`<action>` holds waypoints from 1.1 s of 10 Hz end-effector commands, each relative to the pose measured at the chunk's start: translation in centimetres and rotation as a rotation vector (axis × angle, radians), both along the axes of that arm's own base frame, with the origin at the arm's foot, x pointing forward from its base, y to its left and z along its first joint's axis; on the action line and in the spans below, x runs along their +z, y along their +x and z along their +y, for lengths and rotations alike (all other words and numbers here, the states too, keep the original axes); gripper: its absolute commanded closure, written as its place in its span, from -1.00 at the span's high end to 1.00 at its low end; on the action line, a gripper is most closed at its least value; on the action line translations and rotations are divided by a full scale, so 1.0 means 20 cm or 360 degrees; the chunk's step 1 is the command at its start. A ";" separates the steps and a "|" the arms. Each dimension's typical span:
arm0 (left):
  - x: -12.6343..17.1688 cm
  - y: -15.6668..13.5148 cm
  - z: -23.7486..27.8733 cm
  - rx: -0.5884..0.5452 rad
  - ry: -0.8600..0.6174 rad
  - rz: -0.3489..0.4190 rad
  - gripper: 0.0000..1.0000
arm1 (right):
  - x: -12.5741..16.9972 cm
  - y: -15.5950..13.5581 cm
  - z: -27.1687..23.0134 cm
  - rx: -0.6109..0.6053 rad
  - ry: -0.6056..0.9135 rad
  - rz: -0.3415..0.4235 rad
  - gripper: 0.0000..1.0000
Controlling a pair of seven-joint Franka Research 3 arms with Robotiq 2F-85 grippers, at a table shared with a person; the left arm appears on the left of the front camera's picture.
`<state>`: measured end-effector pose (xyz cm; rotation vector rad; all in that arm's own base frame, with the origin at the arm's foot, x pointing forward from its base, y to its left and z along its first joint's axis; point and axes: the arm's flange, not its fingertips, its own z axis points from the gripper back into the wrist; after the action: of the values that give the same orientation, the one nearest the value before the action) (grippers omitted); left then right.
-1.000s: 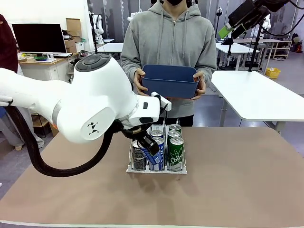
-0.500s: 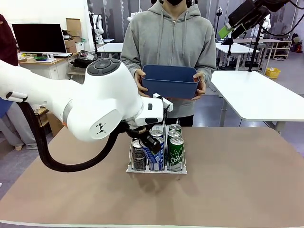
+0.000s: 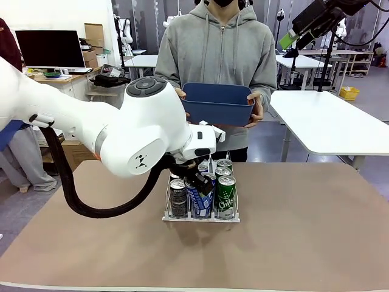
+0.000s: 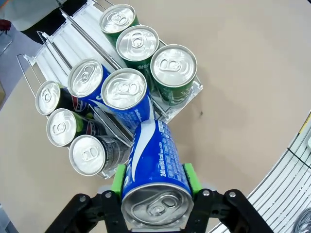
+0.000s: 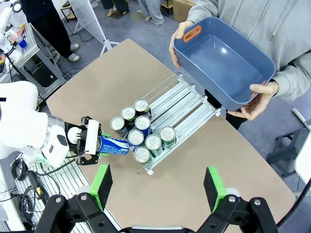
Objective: Fill the beverage cans into the dispenser.
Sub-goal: Place the picked Ionic drink in the line of the Automatic Can Dispenser with the same cans.
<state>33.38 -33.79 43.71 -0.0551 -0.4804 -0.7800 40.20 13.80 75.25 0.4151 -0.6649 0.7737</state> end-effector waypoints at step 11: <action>-0.07 0.17 -0.13 0.0072 0.0031 -0.0047 0.15 | -0.01 0.00 0.00 0.0005 0.0002 0.0002 1.00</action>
<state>34.93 -35.21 41.88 -0.0355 -0.4442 -0.7663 40.19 13.80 75.25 0.4151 -0.6650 0.7737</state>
